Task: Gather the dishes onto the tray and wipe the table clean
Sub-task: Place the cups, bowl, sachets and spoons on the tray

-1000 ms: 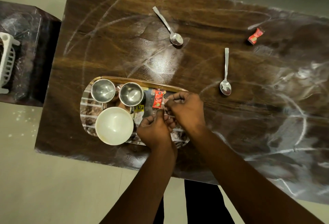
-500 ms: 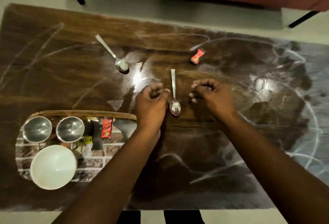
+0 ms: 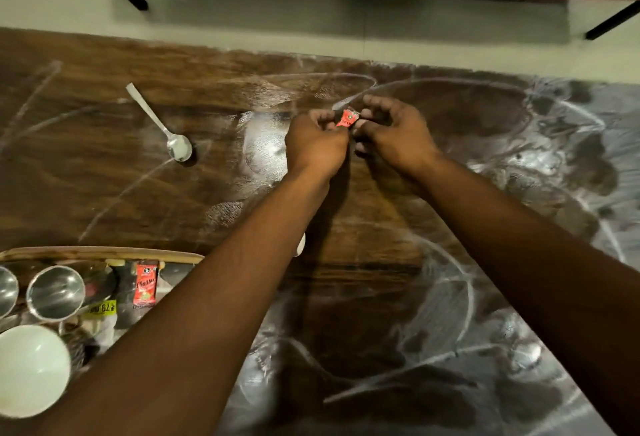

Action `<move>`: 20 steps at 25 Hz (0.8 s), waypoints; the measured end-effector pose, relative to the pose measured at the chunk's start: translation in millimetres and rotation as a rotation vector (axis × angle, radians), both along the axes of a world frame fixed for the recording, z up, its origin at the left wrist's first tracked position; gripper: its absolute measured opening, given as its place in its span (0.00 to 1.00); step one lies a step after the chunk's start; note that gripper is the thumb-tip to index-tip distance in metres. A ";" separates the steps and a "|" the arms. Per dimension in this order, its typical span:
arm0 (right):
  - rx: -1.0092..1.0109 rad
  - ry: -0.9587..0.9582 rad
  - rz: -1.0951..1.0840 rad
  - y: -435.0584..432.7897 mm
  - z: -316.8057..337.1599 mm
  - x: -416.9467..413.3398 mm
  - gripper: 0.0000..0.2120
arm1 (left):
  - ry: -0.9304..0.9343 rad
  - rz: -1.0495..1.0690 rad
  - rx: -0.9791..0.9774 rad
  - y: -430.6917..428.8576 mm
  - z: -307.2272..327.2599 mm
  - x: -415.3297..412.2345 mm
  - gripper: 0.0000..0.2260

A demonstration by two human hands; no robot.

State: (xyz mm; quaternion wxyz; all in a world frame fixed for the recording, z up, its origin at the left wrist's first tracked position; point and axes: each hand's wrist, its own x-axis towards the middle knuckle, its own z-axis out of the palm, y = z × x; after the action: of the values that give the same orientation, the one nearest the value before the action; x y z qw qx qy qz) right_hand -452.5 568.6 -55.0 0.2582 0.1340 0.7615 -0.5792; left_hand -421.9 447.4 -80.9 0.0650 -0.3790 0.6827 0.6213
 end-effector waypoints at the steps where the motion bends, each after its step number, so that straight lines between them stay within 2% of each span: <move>1: 0.003 -0.013 0.021 -2.2 -2.1 -0.1 0.19 | 0.018 -0.009 -0.017 5.3 0.8 -0.7 0.06; 6: -0.015 -0.057 -0.034 1.9 -6.7 12.1 0.14 | 0.058 0.095 -0.078 10.4 -2.6 17.0 0.12; 10: -0.118 -0.110 -0.141 -7.6 7.9 35.1 0.13 | 0.198 0.169 0.031 -0.2 27.2 62.1 0.13; 12: -0.153 -0.123 -0.096 -23.1 19.1 55.9 0.12 | 0.240 0.223 0.084 -15.8 41.2 97.7 0.14; 15: -0.189 -0.182 0.015 -57.3 28.5 100.6 0.11 | 0.225 0.304 0.096 -51.6 52.8 162.2 0.11; 18: -0.204 -0.249 0.100 -94.4 25.8 146.5 0.02 | 0.125 0.412 0.106 -83.6 49.6 223.1 0.10; 20: -0.170 -0.245 0.157 -120.1 20.0 174.4 0.02 | 0.065 0.460 0.098 -104.6 43.6 255.8 0.09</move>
State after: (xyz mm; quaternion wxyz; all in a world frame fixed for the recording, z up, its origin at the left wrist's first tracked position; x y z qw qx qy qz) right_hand -278.1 448.4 -35.0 0.4038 0.1215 0.6807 -0.5990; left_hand -166.1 342.8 -37.3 -0.0817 -0.5008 0.5492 0.6640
